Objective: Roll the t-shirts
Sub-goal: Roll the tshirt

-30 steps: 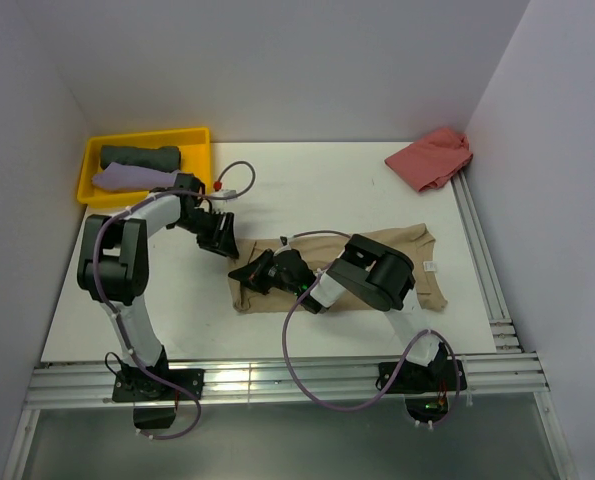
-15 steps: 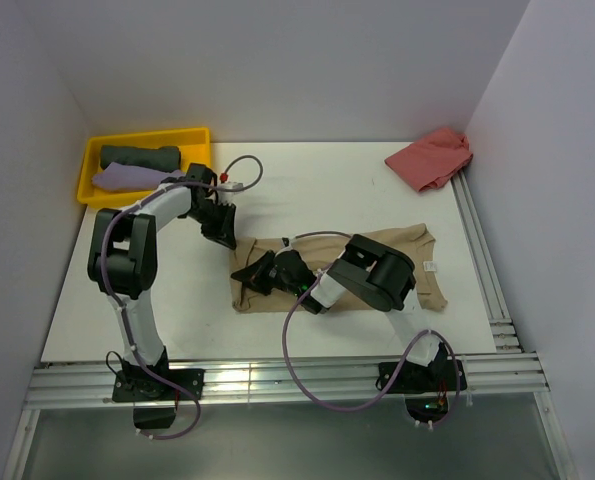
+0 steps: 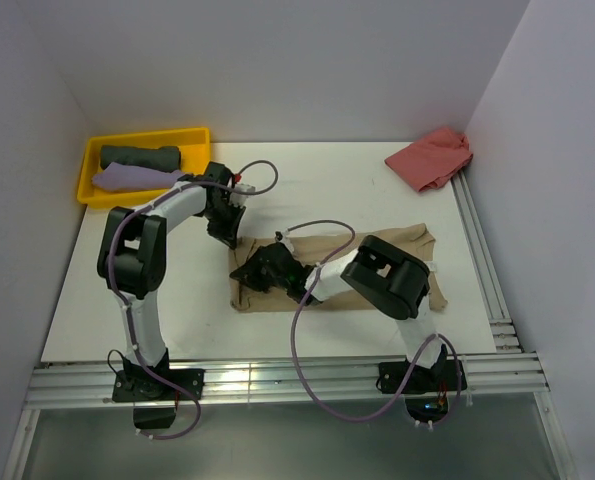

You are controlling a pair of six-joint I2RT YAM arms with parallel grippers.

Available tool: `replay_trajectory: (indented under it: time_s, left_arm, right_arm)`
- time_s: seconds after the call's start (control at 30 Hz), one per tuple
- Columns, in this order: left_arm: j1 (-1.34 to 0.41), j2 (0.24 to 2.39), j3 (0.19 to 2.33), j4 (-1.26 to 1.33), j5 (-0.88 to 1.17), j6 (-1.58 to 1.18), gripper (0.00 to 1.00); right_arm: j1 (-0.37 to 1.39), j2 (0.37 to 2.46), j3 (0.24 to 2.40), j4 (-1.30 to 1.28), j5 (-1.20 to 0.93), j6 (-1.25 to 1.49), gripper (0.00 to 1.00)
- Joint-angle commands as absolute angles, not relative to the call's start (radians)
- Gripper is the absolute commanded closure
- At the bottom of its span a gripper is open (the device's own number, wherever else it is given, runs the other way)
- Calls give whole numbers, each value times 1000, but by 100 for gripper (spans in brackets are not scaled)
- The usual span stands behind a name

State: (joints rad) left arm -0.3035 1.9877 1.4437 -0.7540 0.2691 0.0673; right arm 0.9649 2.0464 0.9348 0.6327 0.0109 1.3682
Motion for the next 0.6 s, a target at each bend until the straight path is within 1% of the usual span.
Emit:
replay_trajectory:
  time_s: [0.0, 0.1, 0.27, 0.57]
  left_arm:
    - [-330, 1994, 1493, -736, 158, 84, 100]
    - [-344, 1997, 1500, -744, 130, 86, 100]
    - [-359, 2006, 1512, -752, 112, 84, 100]
    - [-380, 2011, 1525, -759, 94, 84, 100]
  right_arm:
    - [999, 1973, 997, 404, 101, 1286, 66]
    - [1015, 1939, 1020, 307, 138, 1263, 55]
    - [1035, 1907, 1054, 232, 172, 1238, 54]
    - [1083, 1870, 1154, 19, 267, 1192, 53]
